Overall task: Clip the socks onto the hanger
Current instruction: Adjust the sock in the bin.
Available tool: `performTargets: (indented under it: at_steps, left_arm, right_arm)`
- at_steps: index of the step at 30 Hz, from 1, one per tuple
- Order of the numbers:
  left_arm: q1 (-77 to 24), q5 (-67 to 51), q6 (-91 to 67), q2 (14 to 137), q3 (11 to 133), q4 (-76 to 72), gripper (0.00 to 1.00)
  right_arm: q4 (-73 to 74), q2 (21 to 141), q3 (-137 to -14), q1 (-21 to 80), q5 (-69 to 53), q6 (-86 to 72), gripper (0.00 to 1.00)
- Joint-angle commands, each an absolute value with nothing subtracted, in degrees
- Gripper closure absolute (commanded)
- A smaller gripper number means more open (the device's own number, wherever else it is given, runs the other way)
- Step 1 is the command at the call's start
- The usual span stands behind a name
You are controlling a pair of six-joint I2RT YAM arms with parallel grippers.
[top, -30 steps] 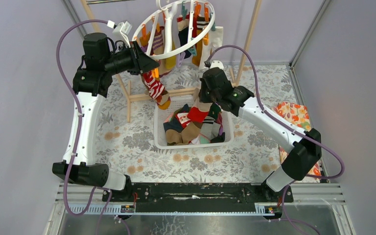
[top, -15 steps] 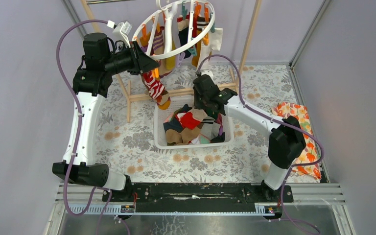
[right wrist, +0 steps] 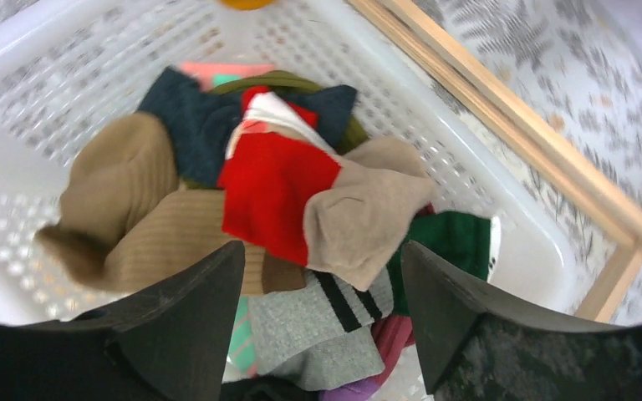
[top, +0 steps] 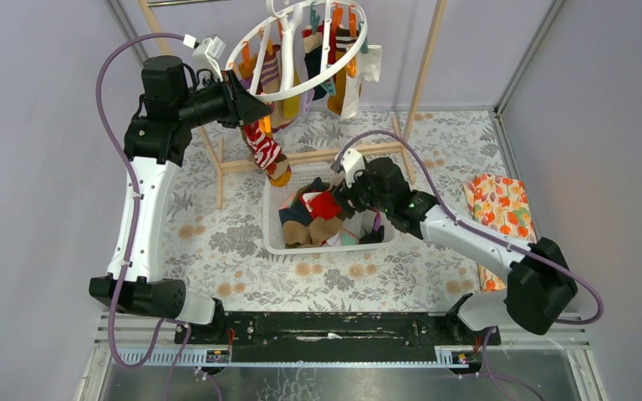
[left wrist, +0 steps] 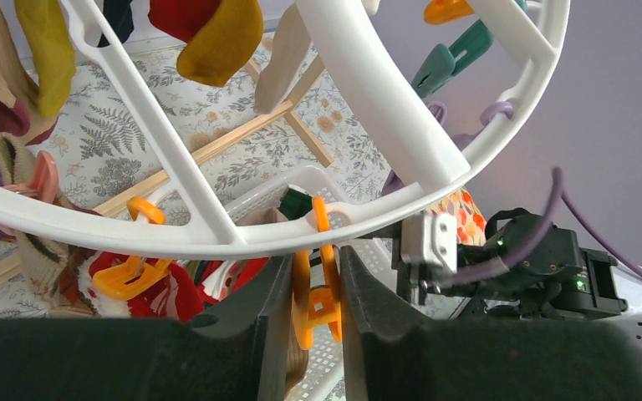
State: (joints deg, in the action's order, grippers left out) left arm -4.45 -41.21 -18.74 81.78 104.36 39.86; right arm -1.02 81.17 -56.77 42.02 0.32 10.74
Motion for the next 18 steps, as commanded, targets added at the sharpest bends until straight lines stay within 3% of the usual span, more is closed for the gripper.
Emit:
performTargets:
  at_steps: [1,7,18]
  left_arm:
    - [-4.56,-43.68,-17.40,80.95,105.42,40.52,1.00]
    - [-4.57,-43.61,-17.58,80.95,105.76,40.59,1.00]
    - [-4.55,-44.25,-16.96,81.79,107.67,42.18,1.00]
  right_arm:
    - [-3.45,78.06,-54.76,43.04,-13.78,28.84,0.27]
    - [4.88,83.36,-57.64,47.10,-14.55,35.13,0.40]
    - [-2.23,90.62,-56.77,49.94,-6.74,40.77,0.46]
